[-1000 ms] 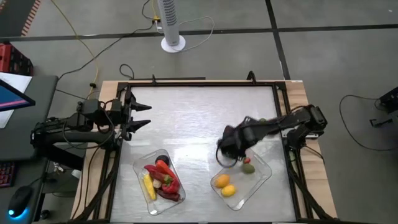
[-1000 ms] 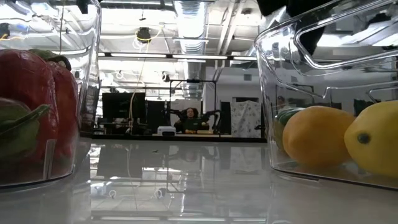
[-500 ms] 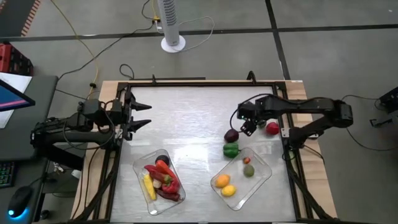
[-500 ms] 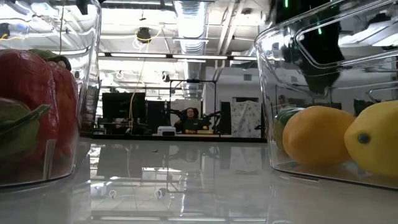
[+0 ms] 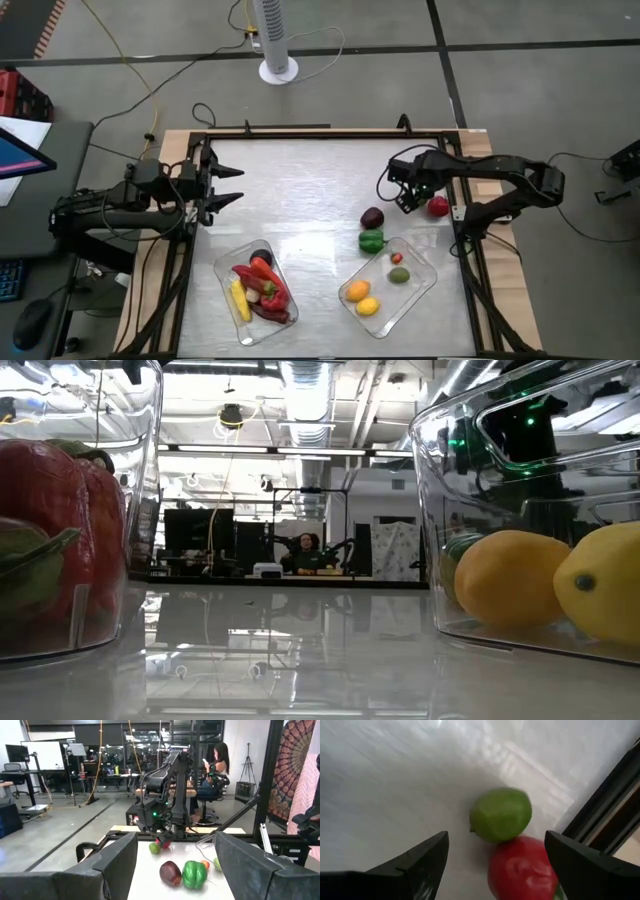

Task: Sort produce into baskets
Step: Put the lemon into the right transparent bin

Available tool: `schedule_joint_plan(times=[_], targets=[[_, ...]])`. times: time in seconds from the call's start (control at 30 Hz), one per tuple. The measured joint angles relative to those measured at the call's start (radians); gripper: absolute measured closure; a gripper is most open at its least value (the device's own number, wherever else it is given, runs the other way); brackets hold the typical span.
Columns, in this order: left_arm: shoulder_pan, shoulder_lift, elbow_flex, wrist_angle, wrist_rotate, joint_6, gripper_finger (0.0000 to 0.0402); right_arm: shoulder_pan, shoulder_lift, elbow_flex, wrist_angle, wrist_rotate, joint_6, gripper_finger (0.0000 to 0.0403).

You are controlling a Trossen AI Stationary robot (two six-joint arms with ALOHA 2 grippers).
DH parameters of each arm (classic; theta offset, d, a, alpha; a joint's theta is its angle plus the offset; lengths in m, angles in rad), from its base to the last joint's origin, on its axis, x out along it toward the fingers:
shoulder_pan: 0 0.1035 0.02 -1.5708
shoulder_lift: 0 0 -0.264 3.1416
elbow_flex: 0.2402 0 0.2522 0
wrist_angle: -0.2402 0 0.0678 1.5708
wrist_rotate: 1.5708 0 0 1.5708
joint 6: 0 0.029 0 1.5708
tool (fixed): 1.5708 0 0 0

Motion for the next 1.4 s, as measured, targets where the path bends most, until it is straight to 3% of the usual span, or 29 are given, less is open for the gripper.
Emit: schedule_joint_plan(times=[0.33,0.83,1.1,1.4], targets=[[0.0,0.0,0.0,0.0,0.0,0.0,0.015,-0.032,0.0,-0.091,0.122,-0.041,-0.018,0.0085],[0.0,0.0,0.0,0.0,0.0,0.008,0.015,0.007,0.0,-0.12,0.192,-0.04,-0.048,0.0192],[0.0,0.0,0.0,-0.001,-0.004,0.016,0.015,0.157,0.0,0.079,0.054,-0.041,0.023,0.0217],[0.0,0.0,0.0,-0.013,-0.004,0.022,0.015,0.553,-0.001,0.386,0.015,-0.09,0.166,0.0212]])
